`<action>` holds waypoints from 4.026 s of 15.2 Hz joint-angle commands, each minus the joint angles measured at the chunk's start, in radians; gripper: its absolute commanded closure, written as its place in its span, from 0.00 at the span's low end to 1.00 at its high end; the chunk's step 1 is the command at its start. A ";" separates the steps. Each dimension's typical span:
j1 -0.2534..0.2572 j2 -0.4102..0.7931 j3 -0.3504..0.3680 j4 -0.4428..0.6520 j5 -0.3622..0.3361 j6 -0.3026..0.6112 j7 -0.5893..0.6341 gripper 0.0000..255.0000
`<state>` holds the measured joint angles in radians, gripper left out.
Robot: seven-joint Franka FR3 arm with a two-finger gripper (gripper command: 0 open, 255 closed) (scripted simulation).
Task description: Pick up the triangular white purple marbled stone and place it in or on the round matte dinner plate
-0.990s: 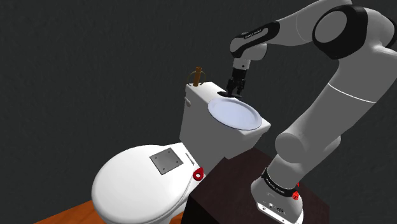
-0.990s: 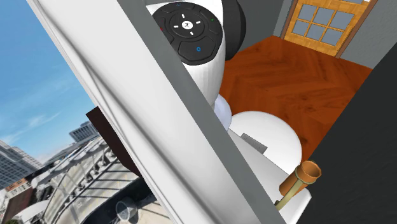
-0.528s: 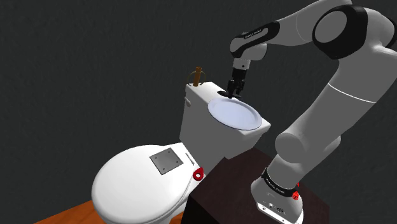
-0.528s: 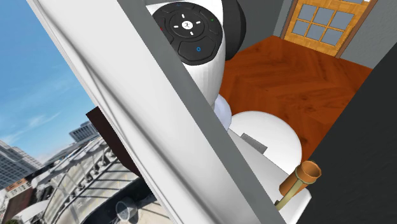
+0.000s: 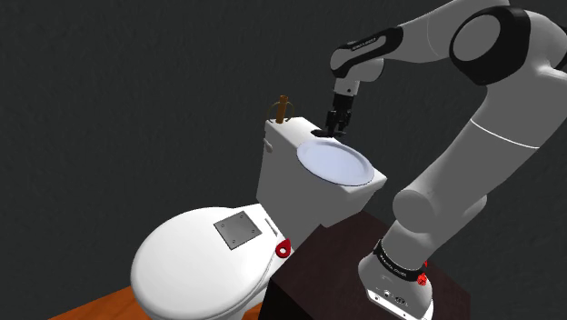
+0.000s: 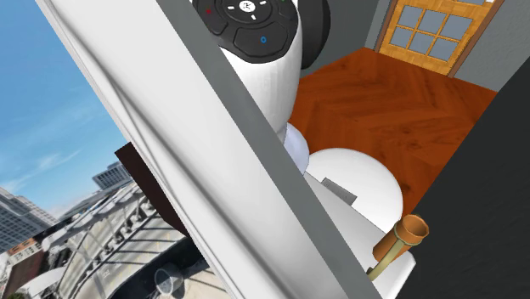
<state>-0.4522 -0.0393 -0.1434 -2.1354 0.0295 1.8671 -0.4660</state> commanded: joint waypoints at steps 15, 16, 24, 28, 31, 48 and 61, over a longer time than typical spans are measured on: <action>0.002 -0.046 0.003 0.125 -0.006 -0.171 0.012 0.00; 0.004 0.016 -0.006 0.191 0.026 -0.204 -0.091 0.00; -0.018 0.346 0.032 0.549 0.152 -0.424 -0.565 0.00; -0.011 0.325 0.034 0.471 0.152 -0.366 -0.566 0.00; -0.008 0.318 0.035 0.441 0.152 -0.343 -0.567 0.00; -0.008 0.318 0.035 0.442 0.152 -0.343 -0.567 0.00; 0.054 0.067 0.049 -0.075 -0.310 0.389 -0.781 0.00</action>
<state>-0.3977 0.0247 -0.0940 -2.2093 -0.2799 2.2507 -1.2469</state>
